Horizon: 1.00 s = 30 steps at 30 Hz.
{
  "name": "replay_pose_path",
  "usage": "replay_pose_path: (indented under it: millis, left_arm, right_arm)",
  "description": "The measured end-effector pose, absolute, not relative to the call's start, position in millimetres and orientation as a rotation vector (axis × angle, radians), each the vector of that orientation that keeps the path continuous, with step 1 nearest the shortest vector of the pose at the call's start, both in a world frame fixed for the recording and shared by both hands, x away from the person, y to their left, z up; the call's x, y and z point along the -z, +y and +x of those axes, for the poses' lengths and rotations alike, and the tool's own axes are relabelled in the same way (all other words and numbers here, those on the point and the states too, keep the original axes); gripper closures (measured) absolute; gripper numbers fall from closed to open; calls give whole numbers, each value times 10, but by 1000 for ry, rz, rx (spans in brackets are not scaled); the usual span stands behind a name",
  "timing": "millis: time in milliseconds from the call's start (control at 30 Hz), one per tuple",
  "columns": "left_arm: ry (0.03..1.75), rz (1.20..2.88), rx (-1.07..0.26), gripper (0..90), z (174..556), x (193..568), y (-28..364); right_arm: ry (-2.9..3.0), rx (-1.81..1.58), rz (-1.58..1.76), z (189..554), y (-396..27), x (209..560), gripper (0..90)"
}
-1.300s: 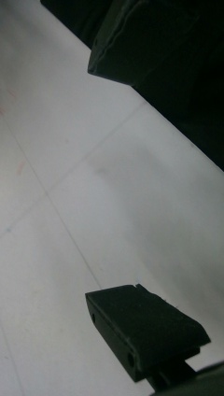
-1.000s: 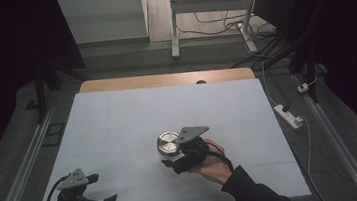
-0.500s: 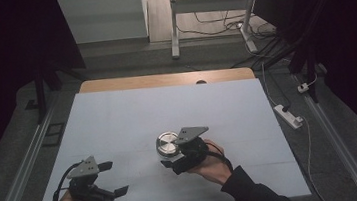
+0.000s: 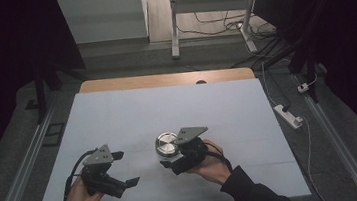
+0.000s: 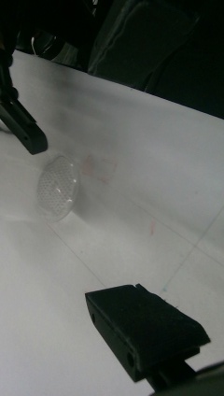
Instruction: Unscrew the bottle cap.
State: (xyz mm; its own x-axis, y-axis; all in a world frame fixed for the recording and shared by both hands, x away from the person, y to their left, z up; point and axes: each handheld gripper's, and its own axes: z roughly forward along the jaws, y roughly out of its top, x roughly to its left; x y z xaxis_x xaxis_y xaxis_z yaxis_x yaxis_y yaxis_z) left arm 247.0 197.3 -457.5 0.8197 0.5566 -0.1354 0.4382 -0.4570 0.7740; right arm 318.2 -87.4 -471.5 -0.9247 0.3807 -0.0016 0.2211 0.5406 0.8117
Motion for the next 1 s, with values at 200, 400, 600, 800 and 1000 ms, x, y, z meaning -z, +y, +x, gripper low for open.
replay_pose_path:
  millis: [200,400,600,800,1000]
  left_arm:
    - [668,2129,-189,0,2592,4484,1876]
    - [596,2127,-176,0,2750,4434,1821]
    - [489,2162,-161,0,2890,4394,1719]
    - [355,2175,-120,17,2982,4312,1592]
    - [246,2205,-69,65,3104,4294,1424]
  right_arm:
    - [2603,-1334,502,3180,-864,4722,150]
    - [2611,-1331,504,3186,-863,4735,150]
    - [2622,-1338,494,3193,-866,4752,150]
    - [2647,-1347,470,3196,-869,4779,150]
    - [2668,-1365,433,3178,-859,4781,150]
